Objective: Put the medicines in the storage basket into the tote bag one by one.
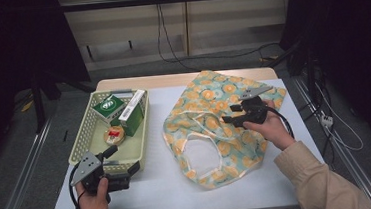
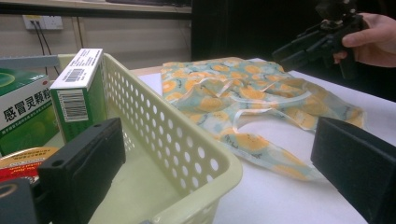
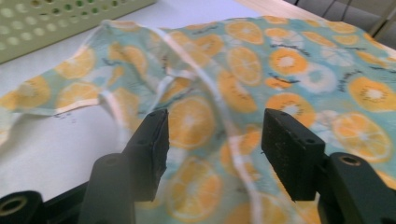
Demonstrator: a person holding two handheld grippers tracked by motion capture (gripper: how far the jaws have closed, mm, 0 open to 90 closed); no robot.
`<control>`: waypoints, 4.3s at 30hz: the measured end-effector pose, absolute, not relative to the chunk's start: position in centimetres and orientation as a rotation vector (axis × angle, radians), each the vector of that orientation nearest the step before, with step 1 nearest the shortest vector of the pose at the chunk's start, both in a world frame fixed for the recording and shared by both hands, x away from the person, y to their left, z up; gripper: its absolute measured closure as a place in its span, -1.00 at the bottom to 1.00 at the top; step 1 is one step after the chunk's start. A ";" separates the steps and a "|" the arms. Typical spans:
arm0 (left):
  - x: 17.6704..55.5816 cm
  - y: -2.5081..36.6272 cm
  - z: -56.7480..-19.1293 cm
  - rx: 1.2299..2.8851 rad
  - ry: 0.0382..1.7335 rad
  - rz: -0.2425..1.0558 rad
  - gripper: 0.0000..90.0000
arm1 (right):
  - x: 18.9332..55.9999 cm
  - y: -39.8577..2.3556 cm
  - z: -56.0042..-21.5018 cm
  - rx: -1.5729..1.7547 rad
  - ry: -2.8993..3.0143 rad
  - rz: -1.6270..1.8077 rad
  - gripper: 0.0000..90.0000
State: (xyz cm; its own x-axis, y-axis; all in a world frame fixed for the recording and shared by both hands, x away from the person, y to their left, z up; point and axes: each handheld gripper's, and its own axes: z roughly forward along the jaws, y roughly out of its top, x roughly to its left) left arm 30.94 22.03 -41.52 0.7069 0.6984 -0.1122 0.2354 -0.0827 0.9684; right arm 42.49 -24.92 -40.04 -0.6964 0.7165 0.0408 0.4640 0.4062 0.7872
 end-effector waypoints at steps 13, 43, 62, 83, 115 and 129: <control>31.0 22.0 -41.6 1.650 0.767 0.455 -0.94 | 40.3 -20.8 -44.7 0.899 2.546 1.036 0.44; 31.2 21.7 -41.6 1.657 0.760 0.452 -0.94 | 41.8 -20.4 -43.0 0.970 2.508 1.209 0.98; 31.2 21.8 -41.5 1.654 0.760 0.457 -0.94 | 44.6 -24.0 -42.5 1.135 2.358 1.191 0.97; 31.1 21.9 -41.6 1.653 0.769 0.454 -0.94 | 45.5 -24.0 -44.9 1.160 2.387 1.083 0.53; 31.1 21.7 -41.6 1.658 0.757 0.453 -0.94 | 45.5 -23.6 -45.9 1.165 2.418 1.045 1.00; 31.0 21.5 -41.4 1.664 0.745 0.456 -0.94 | 42.2 -22.3 -44.8 1.096 2.516 1.148 1.00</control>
